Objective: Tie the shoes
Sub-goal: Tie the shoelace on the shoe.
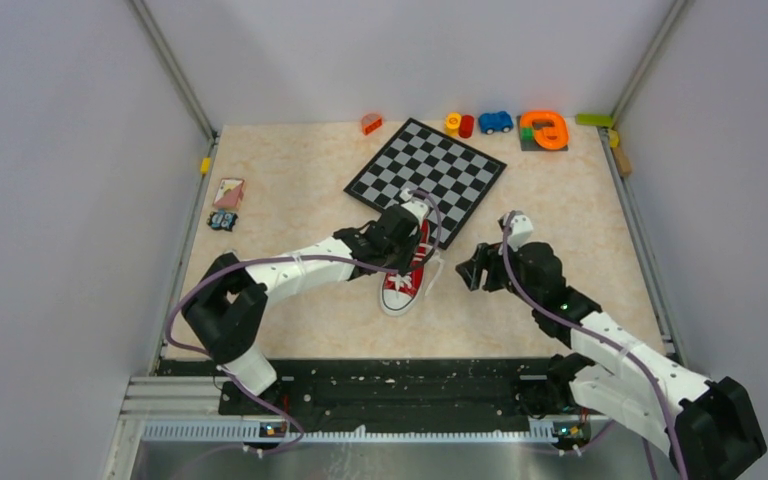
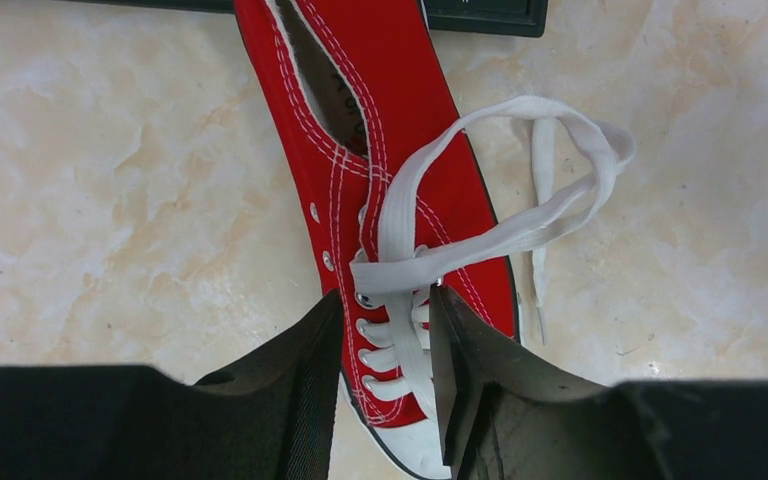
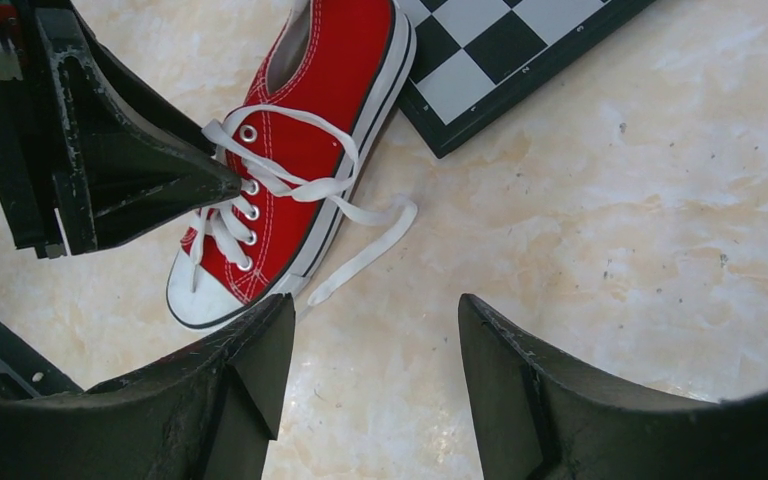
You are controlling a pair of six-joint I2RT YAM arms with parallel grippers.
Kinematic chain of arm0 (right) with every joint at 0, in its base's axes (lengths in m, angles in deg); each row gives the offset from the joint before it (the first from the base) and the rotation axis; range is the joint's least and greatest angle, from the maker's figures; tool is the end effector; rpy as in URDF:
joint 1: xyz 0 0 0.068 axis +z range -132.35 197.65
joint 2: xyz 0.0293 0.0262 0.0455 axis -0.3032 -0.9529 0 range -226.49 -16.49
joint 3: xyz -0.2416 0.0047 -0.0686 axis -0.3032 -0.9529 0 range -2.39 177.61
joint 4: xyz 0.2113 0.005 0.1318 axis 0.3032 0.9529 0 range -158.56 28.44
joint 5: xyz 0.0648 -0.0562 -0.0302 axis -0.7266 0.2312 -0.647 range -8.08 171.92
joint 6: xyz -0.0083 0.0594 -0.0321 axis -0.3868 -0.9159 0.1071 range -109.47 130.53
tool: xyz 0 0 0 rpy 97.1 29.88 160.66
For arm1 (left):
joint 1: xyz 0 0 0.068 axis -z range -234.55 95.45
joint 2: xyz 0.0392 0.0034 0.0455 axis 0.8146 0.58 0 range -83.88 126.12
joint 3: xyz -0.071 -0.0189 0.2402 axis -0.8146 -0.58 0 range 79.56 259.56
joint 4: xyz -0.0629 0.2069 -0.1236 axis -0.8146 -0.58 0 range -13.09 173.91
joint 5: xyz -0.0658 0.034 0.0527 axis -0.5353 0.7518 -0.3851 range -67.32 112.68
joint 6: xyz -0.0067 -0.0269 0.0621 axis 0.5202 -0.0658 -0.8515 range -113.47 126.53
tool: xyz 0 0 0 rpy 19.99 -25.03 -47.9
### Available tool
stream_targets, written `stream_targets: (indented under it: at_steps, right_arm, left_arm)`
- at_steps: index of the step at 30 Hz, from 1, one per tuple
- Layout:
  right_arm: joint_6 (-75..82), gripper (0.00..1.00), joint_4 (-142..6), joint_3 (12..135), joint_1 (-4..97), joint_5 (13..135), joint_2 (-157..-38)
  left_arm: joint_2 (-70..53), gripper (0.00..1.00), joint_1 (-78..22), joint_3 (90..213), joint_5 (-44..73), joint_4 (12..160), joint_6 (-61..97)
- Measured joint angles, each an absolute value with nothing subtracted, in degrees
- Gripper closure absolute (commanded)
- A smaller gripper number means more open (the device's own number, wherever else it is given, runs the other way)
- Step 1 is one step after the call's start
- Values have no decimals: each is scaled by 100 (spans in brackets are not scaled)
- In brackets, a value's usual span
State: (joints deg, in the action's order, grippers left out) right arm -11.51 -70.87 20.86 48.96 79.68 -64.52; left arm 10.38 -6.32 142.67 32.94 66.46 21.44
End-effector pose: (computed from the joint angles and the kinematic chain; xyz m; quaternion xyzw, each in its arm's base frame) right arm 0.1807 0.1124 0.2013 -0.0781 0.8276 0.2640 0.4892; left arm 0.2415 -0.2558 0.1901 0.2368 0.9016 -0.1131 0.3438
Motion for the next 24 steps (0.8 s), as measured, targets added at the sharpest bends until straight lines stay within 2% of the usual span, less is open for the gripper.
stream_targets:
  at_steps: [7, 10, 15, 19, 24]
  right_arm:
    - [-1154, 38, -7201, 2086, 4896, 7887, -6633]
    - [-1154, 38, -7266, 2086, 4896, 7859, -6681]
    - [-992, 38, -7375, 2086, 4887, 7675, -6957]
    - [-590, 34, -7522, 2094, 4887, 7354, -7348]
    - [33, 35, -7915, 2092, 4887, 6937, -7757]
  left_arm:
    - [933, 80, -617, 14221, 3106, 6545, 2153]
    - [930, 100, -612, 14223, 3106, 6473, 2140]
    - [913, 100, -612, 14234, 3108, 6270, 2099]
    - [745, 100, -615, 14234, 3135, 6027, 2050]
    - [268, 100, -698, 14234, 3159, 5789, 1989]
